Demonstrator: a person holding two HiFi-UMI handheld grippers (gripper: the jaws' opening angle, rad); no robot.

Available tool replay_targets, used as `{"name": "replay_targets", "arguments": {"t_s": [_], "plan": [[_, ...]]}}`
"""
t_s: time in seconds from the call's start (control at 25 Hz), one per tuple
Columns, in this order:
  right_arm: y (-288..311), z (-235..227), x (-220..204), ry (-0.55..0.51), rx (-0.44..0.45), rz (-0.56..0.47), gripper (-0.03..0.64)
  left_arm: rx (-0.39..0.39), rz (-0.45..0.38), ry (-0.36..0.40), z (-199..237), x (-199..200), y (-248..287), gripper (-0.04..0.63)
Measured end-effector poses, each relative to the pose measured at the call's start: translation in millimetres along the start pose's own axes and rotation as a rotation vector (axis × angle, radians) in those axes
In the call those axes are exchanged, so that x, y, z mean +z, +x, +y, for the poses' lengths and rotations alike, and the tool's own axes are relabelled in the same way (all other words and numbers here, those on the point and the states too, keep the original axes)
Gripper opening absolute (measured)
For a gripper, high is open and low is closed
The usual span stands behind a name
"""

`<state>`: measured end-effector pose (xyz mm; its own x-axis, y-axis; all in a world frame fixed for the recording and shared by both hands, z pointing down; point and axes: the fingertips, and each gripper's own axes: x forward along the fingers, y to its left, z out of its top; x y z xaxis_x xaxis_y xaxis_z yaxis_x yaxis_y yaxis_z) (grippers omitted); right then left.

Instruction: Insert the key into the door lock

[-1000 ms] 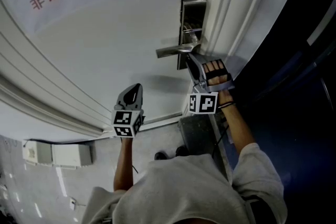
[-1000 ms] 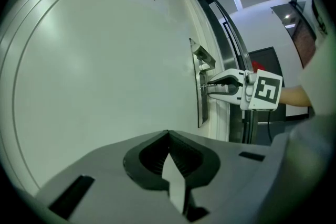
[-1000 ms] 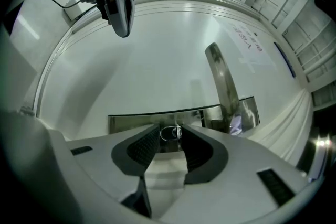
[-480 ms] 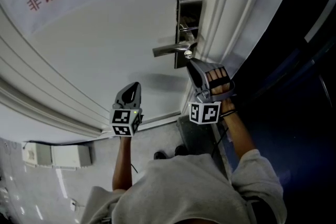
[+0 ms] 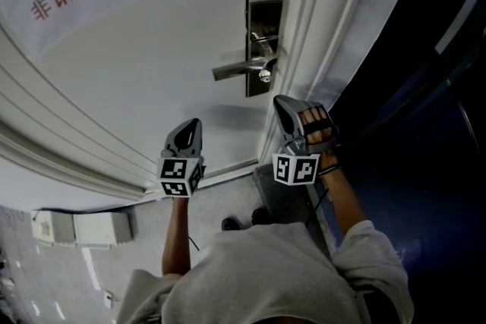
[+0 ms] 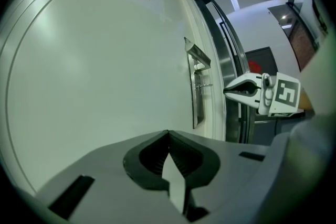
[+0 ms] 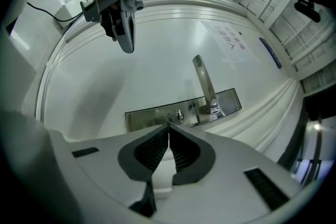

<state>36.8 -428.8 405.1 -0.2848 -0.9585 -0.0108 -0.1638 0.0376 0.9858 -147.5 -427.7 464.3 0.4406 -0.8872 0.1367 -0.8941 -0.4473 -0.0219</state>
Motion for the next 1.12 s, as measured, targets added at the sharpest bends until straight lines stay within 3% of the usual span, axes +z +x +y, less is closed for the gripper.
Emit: {"name": "replay_targets", "arguments": {"t_s": [0.12,0.28,0.64,0.76,1.12], "plan": [[-0.6,4.6,-4.1,0.051,0.022,0.006,0.026,-0.001,0.002,-0.003,-2.3,-1.5,0.1,0.017],[-1.8,7.4,-7.4,0.2,0.056,0.007,0.025,0.002,0.007,-0.005,-1.9,-3.7,-0.5,0.017],[2.7,0.0,-7.3,0.805,0.147,-0.049,0.025,0.014,0.001,-0.004,1.7,-1.5,-4.0,0.017],[5.4,-4.4,-9.3,0.953,0.154,-0.069,0.023,0.017,-0.003,-0.004,2.9,0.6,-4.3,0.017],[6.9,4.8,-16.3,1.194,0.145,-0.09,0.023,0.04,-0.012,-0.011,12.8,3.1,-6.8,0.017]]}}
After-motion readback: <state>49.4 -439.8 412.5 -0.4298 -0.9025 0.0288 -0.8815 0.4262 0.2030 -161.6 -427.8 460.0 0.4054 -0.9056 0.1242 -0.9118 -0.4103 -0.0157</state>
